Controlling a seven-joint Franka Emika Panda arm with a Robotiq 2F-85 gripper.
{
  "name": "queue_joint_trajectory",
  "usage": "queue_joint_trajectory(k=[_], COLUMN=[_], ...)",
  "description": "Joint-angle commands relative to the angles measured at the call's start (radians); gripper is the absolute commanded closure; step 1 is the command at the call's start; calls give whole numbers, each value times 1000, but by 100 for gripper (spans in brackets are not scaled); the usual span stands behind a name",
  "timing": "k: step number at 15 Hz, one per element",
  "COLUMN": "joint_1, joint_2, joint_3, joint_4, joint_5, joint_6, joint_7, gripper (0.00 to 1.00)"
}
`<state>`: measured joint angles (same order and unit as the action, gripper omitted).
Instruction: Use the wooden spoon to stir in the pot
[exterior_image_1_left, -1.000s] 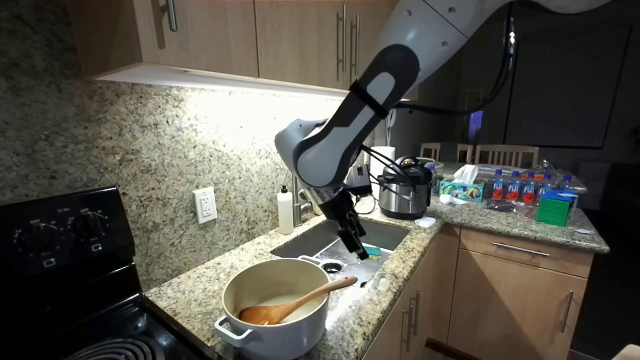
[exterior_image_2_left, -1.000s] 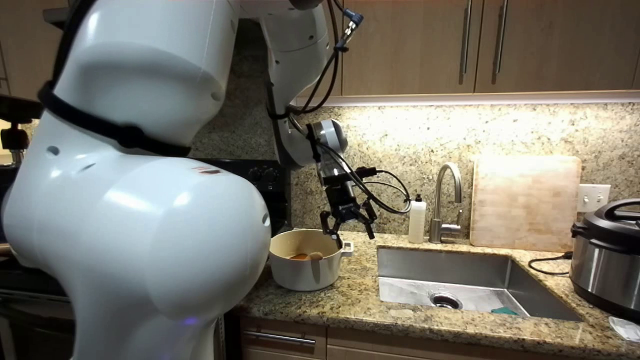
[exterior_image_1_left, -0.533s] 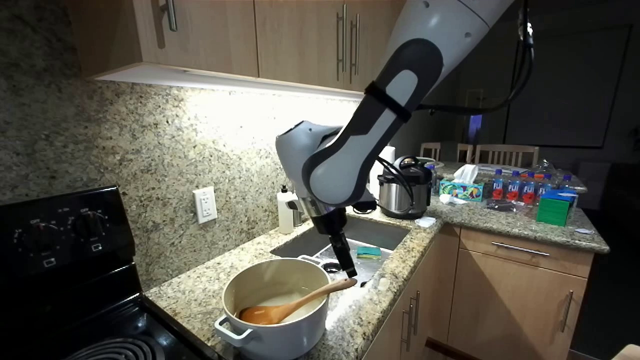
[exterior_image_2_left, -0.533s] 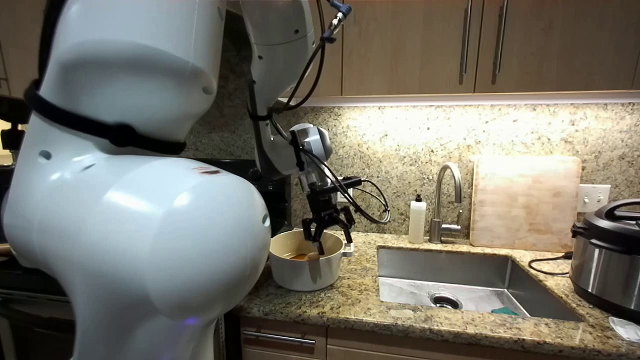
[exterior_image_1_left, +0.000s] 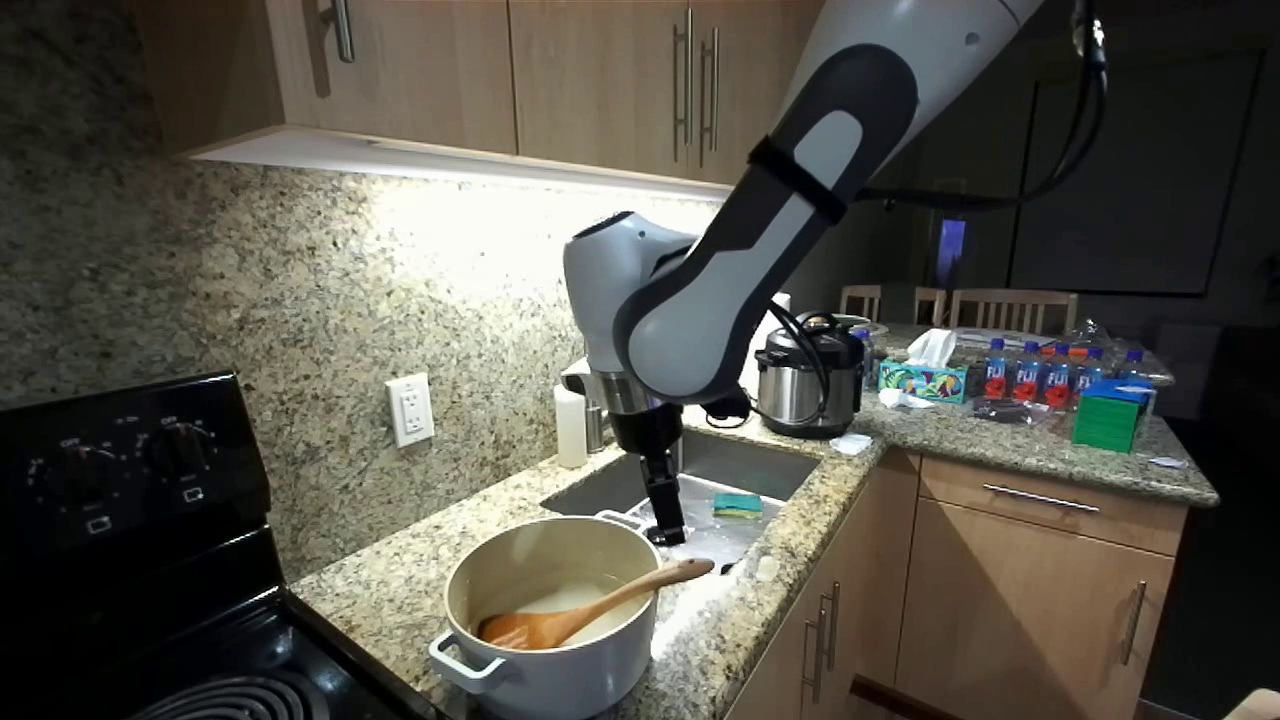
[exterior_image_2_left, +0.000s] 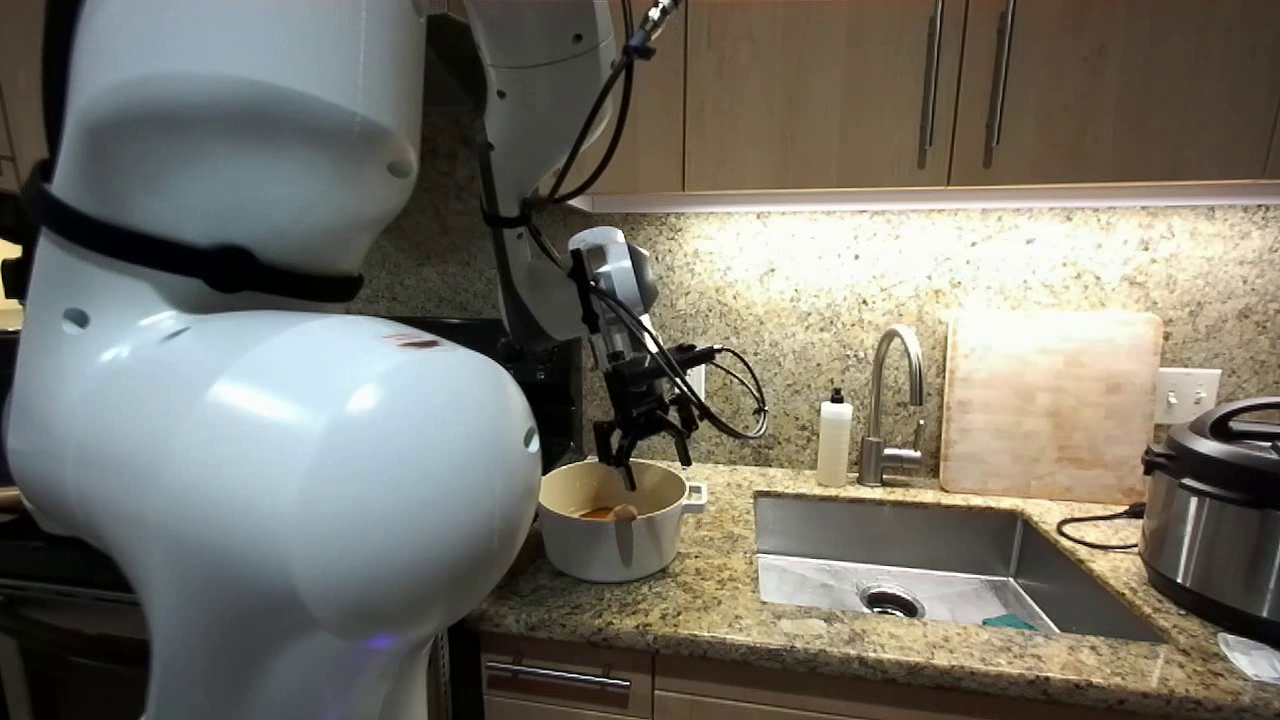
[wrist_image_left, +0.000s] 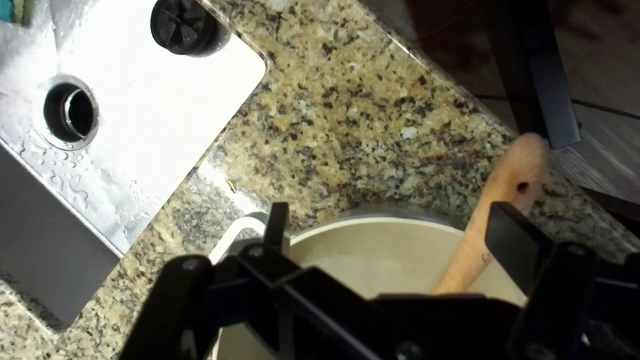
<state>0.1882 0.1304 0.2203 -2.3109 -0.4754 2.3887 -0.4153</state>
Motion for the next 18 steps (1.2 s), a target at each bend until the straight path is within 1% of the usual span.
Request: queue_joint_trajectory(k=[1, 5, 9, 12, 17, 18], joint_1=[5, 9, 7, 4, -11, -13], joint_2=[-52, -24, 10, 37, 102, 107], joint_3=[11, 21, 22, 20, 20, 20], joint_4=[-38, -17, -3, 5, 59, 63], joint_5=[92, 168, 205, 210, 250, 250], joint_6=[-13, -72, -97, -98, -147, -147], joint_7=[-25, -34, -55, -66, -121, -122], gripper=[0, 0, 0, 0, 0, 25])
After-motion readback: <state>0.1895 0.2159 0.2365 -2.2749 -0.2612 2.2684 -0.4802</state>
